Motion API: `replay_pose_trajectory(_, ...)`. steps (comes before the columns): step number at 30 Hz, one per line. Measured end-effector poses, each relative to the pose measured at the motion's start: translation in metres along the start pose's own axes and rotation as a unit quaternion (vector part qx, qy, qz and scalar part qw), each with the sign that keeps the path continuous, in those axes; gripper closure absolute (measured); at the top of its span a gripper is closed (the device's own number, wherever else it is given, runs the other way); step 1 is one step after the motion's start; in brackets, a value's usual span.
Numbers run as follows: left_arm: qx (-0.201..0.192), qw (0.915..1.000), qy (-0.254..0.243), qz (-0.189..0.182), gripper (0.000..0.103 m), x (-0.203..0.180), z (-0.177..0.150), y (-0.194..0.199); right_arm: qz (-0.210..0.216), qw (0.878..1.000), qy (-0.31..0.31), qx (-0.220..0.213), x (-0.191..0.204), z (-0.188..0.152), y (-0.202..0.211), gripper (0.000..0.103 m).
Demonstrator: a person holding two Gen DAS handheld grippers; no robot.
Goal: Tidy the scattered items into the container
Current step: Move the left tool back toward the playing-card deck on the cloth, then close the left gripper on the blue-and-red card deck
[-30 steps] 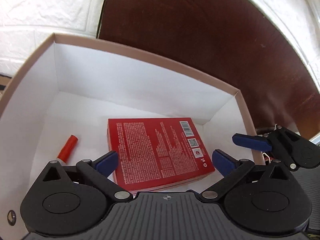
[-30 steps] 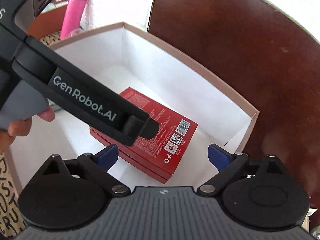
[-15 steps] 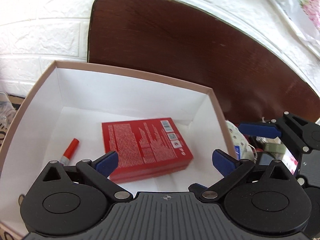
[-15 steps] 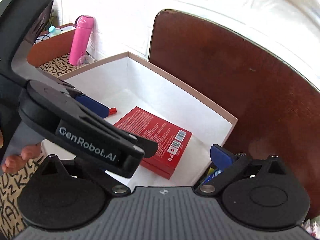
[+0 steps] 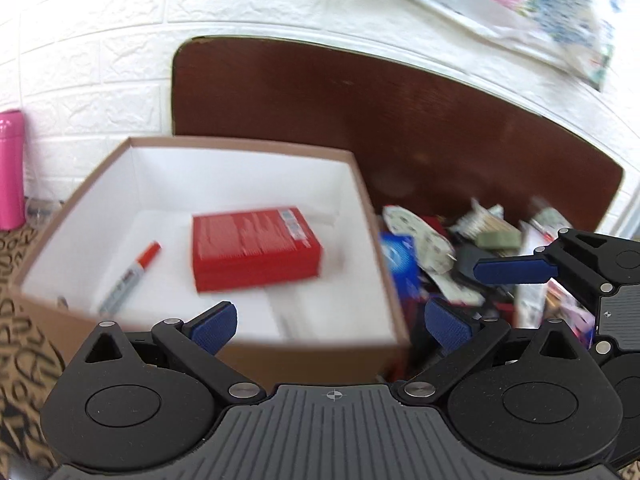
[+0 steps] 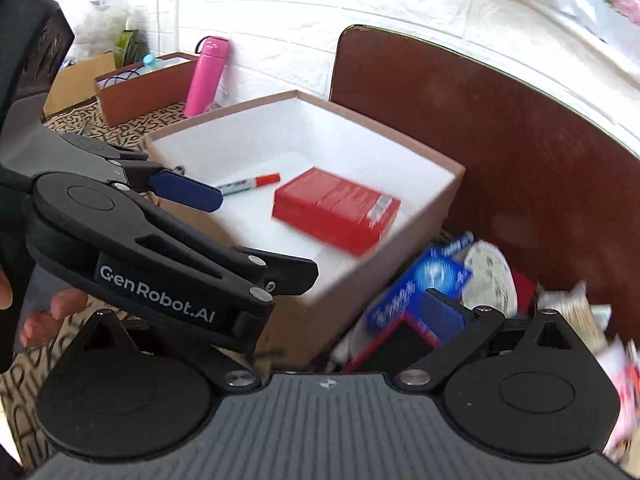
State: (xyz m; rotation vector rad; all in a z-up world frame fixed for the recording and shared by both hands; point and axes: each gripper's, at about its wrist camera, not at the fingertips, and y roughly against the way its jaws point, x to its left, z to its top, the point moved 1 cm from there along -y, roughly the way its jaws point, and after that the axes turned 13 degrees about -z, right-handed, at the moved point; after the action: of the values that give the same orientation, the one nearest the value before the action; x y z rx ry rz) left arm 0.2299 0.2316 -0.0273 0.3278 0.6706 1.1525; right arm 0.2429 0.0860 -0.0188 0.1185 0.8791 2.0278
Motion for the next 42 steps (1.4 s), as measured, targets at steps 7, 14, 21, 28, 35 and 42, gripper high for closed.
replay_pose_trajectory(7, 0.001, 0.9979, 0.044, -0.047, 0.0, -0.035, -0.076, 0.003, -0.039, 0.995, -0.094, -0.017, 0.003, -0.08, 0.039, 0.002)
replay_pose_trajectory(14, 0.04, 0.9922, 0.015, -0.117, 0.0, -0.085, -0.137, -0.011, -0.143, 0.975, -0.167, -0.015, 0.006, -0.166, 0.07, 0.002)
replay_pose_trajectory(21, 0.075, 0.9859, -0.021, -0.148, 0.0, -0.121, -0.156, -0.031, -0.232, 0.948, -0.214, 0.031, -0.013, -0.23, 0.086, 0.002)
replay_pose_trajectory(28, 0.104, 0.9774, -0.046, -0.178, 0.0, -0.152, -0.152, -0.062, -0.207, 0.941, -0.264, 0.044, -0.025, -0.255, 0.078, 0.003)
replay_pose_trajectory(35, 0.152, 0.964, -0.062, -0.21, 0.005, -0.175, -0.149, -0.095, -0.228, 0.938, -0.257, 0.045, -0.026, -0.257, 0.064, 0.012)
replay_pose_trajectory(42, 0.168, 0.9614, -0.036, -0.215, 0.005, -0.172, -0.149, -0.111, -0.196, 0.956, -0.217, 0.028, -0.015, -0.252, 0.064, 0.027)
